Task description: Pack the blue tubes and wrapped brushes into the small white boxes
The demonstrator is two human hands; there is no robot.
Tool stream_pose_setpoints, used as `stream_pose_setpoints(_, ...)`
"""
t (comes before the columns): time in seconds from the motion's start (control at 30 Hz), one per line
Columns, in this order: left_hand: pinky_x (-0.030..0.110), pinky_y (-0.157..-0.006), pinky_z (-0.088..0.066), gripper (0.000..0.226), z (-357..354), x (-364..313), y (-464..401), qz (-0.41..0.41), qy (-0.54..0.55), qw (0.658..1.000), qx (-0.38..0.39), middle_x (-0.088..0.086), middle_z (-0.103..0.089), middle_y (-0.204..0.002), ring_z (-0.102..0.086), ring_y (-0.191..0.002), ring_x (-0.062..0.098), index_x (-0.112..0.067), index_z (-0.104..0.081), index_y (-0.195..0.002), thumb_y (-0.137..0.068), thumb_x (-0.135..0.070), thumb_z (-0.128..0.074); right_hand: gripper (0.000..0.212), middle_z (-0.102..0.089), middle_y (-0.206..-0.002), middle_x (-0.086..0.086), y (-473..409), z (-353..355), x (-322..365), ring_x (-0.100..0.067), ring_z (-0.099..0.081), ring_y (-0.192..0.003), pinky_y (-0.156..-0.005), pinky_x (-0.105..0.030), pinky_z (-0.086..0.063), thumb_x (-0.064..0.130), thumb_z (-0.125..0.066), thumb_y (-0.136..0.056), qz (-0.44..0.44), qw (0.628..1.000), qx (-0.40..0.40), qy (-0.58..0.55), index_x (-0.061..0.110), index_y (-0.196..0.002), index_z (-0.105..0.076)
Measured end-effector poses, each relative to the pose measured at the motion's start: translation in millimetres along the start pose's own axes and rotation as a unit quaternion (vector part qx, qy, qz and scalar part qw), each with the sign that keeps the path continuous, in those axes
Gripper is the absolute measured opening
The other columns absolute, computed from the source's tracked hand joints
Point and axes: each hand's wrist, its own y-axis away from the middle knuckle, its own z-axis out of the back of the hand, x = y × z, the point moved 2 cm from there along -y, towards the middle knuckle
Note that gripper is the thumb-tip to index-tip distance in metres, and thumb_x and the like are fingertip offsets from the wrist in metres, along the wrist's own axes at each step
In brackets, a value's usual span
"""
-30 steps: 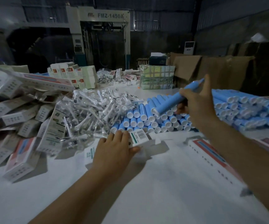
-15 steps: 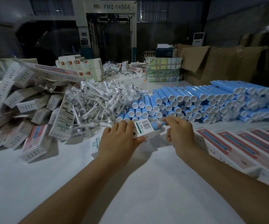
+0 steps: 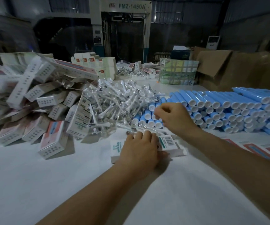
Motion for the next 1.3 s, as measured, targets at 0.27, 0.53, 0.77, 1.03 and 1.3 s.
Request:
stream_pose_setpoints(0.27,0.052,-0.106,-0.025,0.064,1.7,1.2,-2.6,-0.015,0.055,0.997,0.054,0.018,-0.039,-0.143,-0.034,-0.131,0.038,-0.008,-0.039,-0.14,-0.098,-0.054,-0.024,0.013,-0.057,-0.078,-0.017,-59.6,-124.3,27.5,-0.025,-0.052,-0.072,-0.062,-0.031,-0.044,0.002,-0.052,-0.086,0.089,0.877,0.3,0.364,-0.001,-0.076,-0.059)
stream_pose_setpoints(0.53,0.048,-0.113,-0.02,0.074,-1.0,4.8,-6.5,-0.044,0.104,0.989,0.091,0.01,-0.04,-0.147,-0.031,-0.137,0.03,-0.014,-0.041,-0.141,-0.086,-0.052,-0.009,0.044,-0.051,-0.078,-0.009,-51.5,-140.9,25.4,-0.023,-0.05,-0.067,-0.048,-0.03,-0.036,-0.011,-0.049,-0.078,0.086,0.849,0.345,0.392,0.007,-0.117,-0.038)
stream_pose_setpoints(0.77,0.044,-0.092,-0.034,0.068,-3.7,6.4,-2.9,-0.003,0.058,0.998,0.012,0.011,-0.046,-0.132,-0.045,-0.116,0.03,-0.012,-0.04,-0.135,-0.093,-0.064,-0.029,0.021,-0.066,-0.078,-0.004,-41.4,-46.2,51.1,-0.016,-0.061,-0.064,-0.061,-0.025,-0.052,0.004,-0.06,-0.09,0.139,0.989,0.004,0.044,0.005,-0.109,-0.067)
stream_pose_setpoints(1.03,0.037,-0.09,-0.035,0.079,2.3,20.3,-5.9,0.083,0.063,0.994,-0.042,0.002,-0.042,-0.135,-0.044,-0.12,0.024,-0.02,-0.031,-0.138,-0.08,-0.067,-0.007,0.011,-0.062,-0.058,-0.008,27.0,67.6,-32.6,-0.014,-0.064,-0.048,-0.049,-0.024,-0.054,-0.002,-0.059,-0.09,-0.163,0.899,-0.245,-0.323,0.006,-0.083,-0.055)
stream_pose_setpoints(1.3,0.036,-0.085,-0.035,0.08,8.2,6.7,-1.9,0.093,0.055,0.991,-0.082,0.002,-0.047,-0.129,-0.047,-0.113,0.025,-0.019,-0.037,-0.137,-0.08,-0.068,-0.009,0.019,-0.065,-0.069,-0.005,46.6,39.1,-53.1,-0.009,-0.055,-0.057,-0.057,-0.023,-0.044,0.016,-0.071,-0.084,-0.208,0.929,-0.239,-0.192,0.013,-0.07,-0.057)
